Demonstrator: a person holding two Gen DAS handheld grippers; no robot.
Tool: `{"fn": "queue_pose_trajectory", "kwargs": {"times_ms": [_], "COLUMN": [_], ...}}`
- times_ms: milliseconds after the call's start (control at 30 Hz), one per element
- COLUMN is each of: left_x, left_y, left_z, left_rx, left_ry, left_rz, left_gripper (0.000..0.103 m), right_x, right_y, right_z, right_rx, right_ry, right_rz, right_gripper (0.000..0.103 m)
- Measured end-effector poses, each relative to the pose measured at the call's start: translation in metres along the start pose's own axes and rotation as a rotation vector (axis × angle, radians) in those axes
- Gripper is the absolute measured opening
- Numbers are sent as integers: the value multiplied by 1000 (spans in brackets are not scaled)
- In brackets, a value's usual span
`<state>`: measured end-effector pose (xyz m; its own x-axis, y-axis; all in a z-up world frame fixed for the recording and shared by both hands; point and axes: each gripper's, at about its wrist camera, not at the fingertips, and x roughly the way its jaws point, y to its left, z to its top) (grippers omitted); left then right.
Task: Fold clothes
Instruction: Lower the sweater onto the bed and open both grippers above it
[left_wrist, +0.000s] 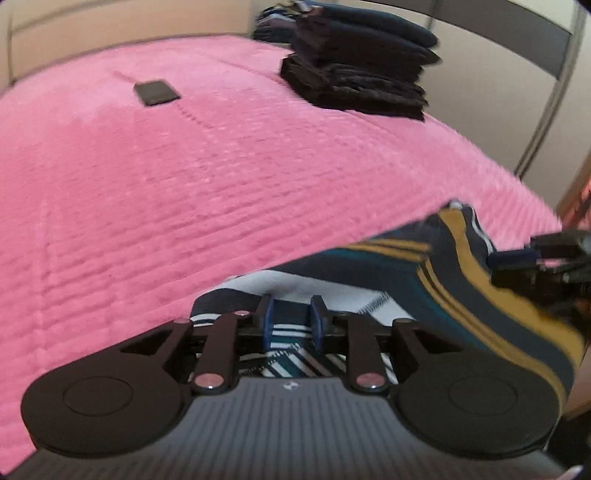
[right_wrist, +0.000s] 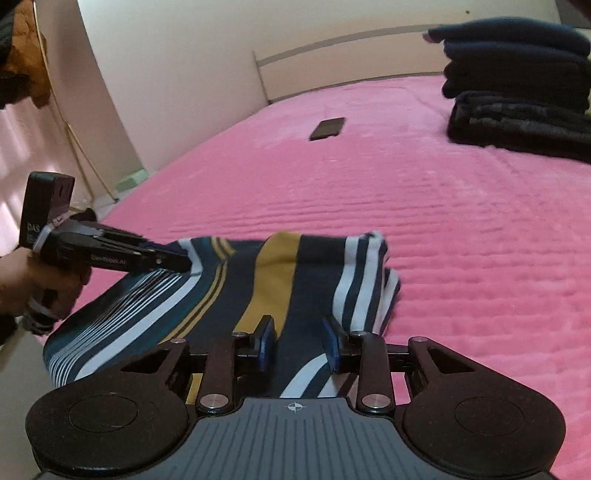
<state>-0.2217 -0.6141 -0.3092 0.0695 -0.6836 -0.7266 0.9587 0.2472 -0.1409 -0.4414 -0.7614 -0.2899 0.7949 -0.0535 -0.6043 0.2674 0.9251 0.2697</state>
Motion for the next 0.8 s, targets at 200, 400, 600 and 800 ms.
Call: {"fn": "queue_pose_trajectory", "kwargs": {"times_ms": [200, 400, 600, 800], "left_x": [2, 1, -25, -11], "left_y": [-11, -11, -36, -62], "left_z": [3, 3, 4, 5], "left_rx": [57, 41, 90, 151], "left_ry": [16, 20, -25, 20], "left_rz": [55, 65, 104, 44], "left_gripper": [20, 20, 18, 19], "right_x": [37, 63, 27, 36], "right_y": [17, -16, 24, 33], "right_z": [33, 54, 44, 13], "right_rx": [-117, 13, -90, -105], "right_ry": [68, 83, 45, 91], "right_rz": [23, -11, -63, -39], "right_gripper": [33, 32, 33, 53]}}
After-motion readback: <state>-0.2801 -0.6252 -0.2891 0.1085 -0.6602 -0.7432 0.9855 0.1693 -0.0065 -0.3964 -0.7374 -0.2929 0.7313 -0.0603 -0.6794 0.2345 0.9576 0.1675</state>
